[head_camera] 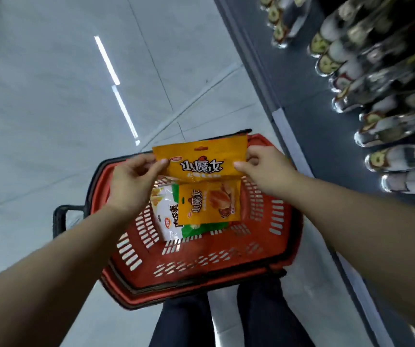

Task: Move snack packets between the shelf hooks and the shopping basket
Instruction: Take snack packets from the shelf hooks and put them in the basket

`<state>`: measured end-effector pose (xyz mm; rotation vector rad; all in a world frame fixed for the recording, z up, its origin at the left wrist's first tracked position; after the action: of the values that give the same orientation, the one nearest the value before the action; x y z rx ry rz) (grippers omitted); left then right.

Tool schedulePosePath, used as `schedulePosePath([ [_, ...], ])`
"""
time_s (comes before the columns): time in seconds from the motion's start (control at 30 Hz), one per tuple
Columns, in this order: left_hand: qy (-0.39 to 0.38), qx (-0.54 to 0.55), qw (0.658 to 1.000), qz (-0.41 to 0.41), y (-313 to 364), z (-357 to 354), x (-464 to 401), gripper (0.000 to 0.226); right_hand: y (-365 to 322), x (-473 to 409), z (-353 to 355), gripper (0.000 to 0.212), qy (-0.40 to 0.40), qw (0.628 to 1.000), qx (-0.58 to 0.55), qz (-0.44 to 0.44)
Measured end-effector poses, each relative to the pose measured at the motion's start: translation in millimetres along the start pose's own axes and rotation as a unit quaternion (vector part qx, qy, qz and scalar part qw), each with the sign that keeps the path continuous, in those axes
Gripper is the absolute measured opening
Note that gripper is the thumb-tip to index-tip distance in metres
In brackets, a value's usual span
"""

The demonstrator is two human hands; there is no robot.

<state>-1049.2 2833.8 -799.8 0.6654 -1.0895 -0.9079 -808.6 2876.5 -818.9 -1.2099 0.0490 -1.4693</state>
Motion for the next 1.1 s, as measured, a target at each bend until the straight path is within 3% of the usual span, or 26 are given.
schedulePosePath([
  [0.17, -0.053, -0.008, 0.994, -0.099, 123.5, 12.9, 20.0, 0.011, -45.4, 71.0, 76.7, 0.016, 0.102, 0.991, -0.084, 0.011],
  [0.4, -0.11, -0.016, 0.969, -0.218, 304.9, 24.0, 75.5, 0.008, -119.6, 208.7, 190.7, 0.023, 0.235, 0.959, -0.154, 0.041],
  [0.57, -0.144, -0.031, 0.929, -0.338, 470.8, 19.0, 143.1, 0.005, -180.3, 345.7, 288.7, 0.027, 0.353, 0.918, -0.163, 0.083],
  [0.8, -0.197, -0.039, 0.849, -0.489, 699.9, -16.7, 270.7, 0.01, -237.8, 542.3, 421.9, 0.031, 0.493, 0.85, -0.151, 0.11],
  [0.93, -0.214, -0.008, 0.814, -0.54, 792.0, -41.6, 336.8, 0.014, -254.9, 635.6, 481.1, 0.026, 0.574, 0.797, -0.152, 0.114],
  [1.1, -0.234, -0.021, 0.795, -0.56, 864.1, -84.4, 409.0, 0.014, -250.6, 733.5, 533.4, 0.039, 0.663, 0.737, -0.099, 0.09],
])
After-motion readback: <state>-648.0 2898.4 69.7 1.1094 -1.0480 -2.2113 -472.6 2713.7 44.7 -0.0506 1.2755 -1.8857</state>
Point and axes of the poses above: each hand's wrist, its own x-axis away from the middle knuckle, its own z-axis out of the back of the hand, y = z × x, the point moved 10 cm from there along -x, towards the middle knuckle, and after that the axes turned 3 degrees about -y, right-handed, at the moved point
